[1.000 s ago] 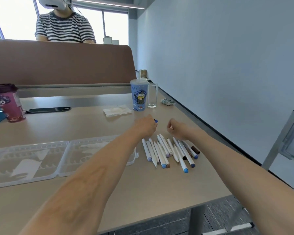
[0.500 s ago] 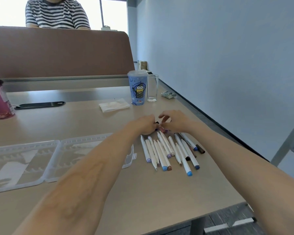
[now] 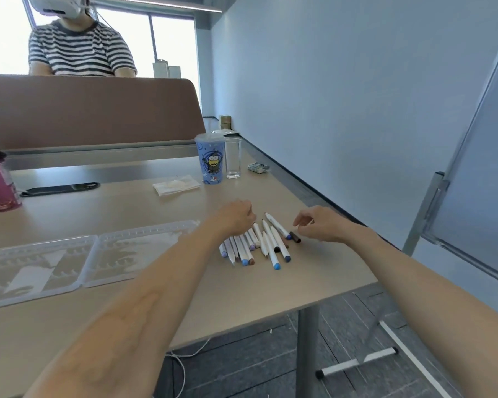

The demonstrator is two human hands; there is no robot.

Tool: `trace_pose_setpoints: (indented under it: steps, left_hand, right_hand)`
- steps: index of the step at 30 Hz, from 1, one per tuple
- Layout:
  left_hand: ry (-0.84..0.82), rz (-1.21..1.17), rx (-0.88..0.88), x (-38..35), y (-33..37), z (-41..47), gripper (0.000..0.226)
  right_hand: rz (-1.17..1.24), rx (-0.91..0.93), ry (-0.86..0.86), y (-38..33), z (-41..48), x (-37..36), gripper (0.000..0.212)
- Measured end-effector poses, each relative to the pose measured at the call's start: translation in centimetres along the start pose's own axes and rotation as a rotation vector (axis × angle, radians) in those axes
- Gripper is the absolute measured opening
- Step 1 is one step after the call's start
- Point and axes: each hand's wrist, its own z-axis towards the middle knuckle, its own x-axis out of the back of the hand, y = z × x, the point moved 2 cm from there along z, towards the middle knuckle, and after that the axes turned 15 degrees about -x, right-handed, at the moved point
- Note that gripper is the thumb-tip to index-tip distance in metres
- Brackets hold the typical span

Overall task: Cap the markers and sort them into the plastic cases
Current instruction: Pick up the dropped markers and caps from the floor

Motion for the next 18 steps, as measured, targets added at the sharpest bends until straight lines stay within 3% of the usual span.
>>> trace_pose_setpoints:
  steps: [6,13,18]
  left_hand:
    - [0.109,-0.056,-0.141,-1.0,8.2,-2.9,0.026]
    - [0.167,-0.204,-0.351,-6.0,18.7,-8.1,0.022]
    - [0.082,-0.228,-0.449,-13.0,21.7,-13.1,0.021]
  right_hand:
    - [0.096,-0.007,0.193,3.9,-8.2,-0.2,0.022]
    - [0.12,-0.096,0.271,9.9,-19.1,-1.7,0.023]
    - [0.138,-0.231,0.31,15.3,-25.0,-6.8,0.023]
